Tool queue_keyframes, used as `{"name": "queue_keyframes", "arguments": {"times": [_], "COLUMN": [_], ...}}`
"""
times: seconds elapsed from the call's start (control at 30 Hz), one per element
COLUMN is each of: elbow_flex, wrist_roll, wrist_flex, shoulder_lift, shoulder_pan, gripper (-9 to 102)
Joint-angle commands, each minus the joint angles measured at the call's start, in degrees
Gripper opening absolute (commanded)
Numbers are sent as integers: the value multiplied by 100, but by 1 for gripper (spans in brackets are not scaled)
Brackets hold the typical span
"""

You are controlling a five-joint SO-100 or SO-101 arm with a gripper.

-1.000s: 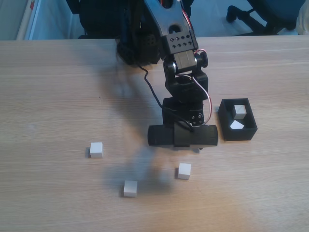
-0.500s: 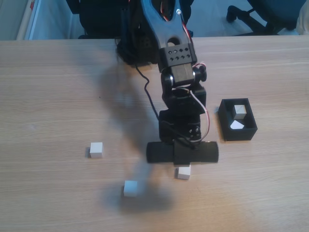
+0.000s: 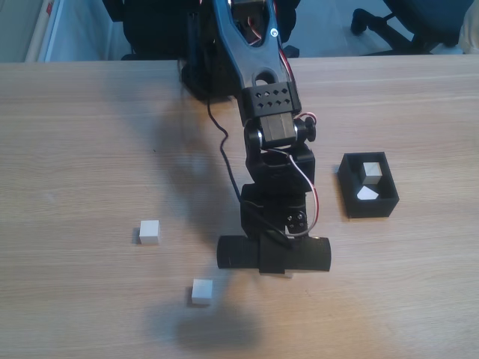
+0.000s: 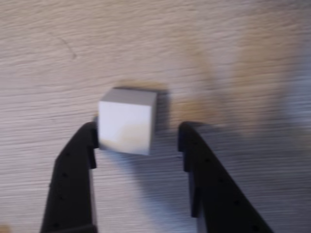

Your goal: Pick blocks and place them in the box.

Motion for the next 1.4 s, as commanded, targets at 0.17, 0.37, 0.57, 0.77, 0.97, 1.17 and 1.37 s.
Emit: {"name": "queue_keyframes", "arguments": {"times": [0.17,0.37,0.57,0.77,0.97,1.17,1.37], "elbow_flex": [-519,-615,-229,712,1512,1872,1854], "wrist_roll": [-44,44,255,949,1723,2276,2487], "wrist_flex": [9,-35,-88,-272,70,396,431], "shoulder_lift": [-44,-70,475,1731,2795,3313,3560], "shoulder_pan": [-18,-26,-88,-369,-1160,-2101,-2742], "gripper": [15,0,0,0,0,0,2]}}
